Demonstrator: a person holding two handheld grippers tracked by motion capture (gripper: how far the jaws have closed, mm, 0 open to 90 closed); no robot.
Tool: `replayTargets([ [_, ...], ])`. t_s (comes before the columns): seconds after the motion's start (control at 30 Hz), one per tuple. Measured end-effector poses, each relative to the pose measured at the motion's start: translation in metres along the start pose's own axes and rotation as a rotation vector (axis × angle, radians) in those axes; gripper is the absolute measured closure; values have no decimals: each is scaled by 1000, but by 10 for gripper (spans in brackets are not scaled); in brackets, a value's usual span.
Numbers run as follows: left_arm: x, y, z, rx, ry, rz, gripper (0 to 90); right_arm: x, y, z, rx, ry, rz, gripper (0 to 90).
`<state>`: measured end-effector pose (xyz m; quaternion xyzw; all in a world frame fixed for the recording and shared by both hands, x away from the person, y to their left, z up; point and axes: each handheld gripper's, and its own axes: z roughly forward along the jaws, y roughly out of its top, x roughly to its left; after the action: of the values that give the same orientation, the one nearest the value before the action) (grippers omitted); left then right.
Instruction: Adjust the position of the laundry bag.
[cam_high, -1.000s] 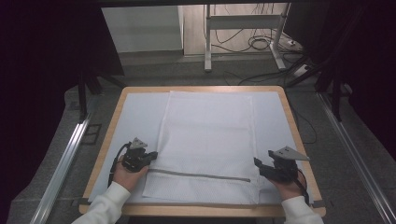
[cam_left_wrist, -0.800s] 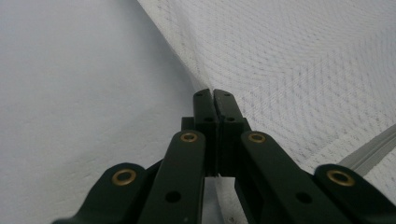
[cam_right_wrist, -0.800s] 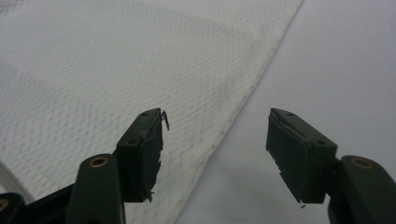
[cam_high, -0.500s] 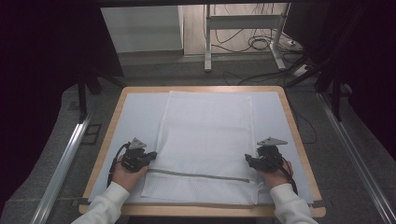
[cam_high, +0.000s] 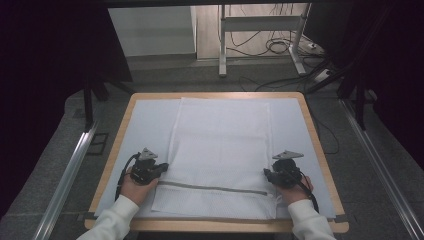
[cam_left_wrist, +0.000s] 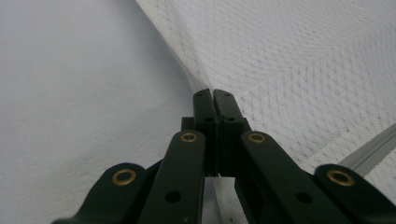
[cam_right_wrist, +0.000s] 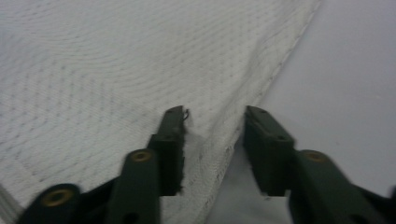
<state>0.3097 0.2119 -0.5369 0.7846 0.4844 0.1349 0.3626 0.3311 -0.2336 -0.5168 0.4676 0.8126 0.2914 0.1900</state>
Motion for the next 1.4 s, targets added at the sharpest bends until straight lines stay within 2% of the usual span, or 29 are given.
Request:
replayTargets([
  [0.13, 0, 0, -1, -2, 0, 2, 900, -3, 2, 2, 0, 15, 16, 827],
  [0.2, -1, 0, -1, -1, 1, 5, 900, -4, 2, 2, -3, 27, 25, 869],
  [0.37, -1, 0, -1, -4, 2, 6, 900, -3, 5, 3, 3, 31, 13, 883],
  [0.5, 0, -1, -3, -7, 5, 2, 900, -3, 14, 6, -15, 37, -5, 886],
  [0.63, 4, -5, -8, -9, 15, -9, 900, 6, 29, 15, -24, 41, -41, 886],
  [0.77, 9, -8, -12, -14, 21, -20, 900, 14, 36, 20, -26, 54, -67, 886],
  [0.9, 9, -8, -12, -17, 15, -24, 900, 16, 36, 20, -26, 51, -66, 885],
  [1.17, 4, -7, -8, -8, 1, -9, 900, -3, 22, 14, -25, 54, -6, 884],
  [1.4, 7, -7, -9, -12, -2, -19, 900, -5, 18, 7, -36, 52, 2, 884],
])
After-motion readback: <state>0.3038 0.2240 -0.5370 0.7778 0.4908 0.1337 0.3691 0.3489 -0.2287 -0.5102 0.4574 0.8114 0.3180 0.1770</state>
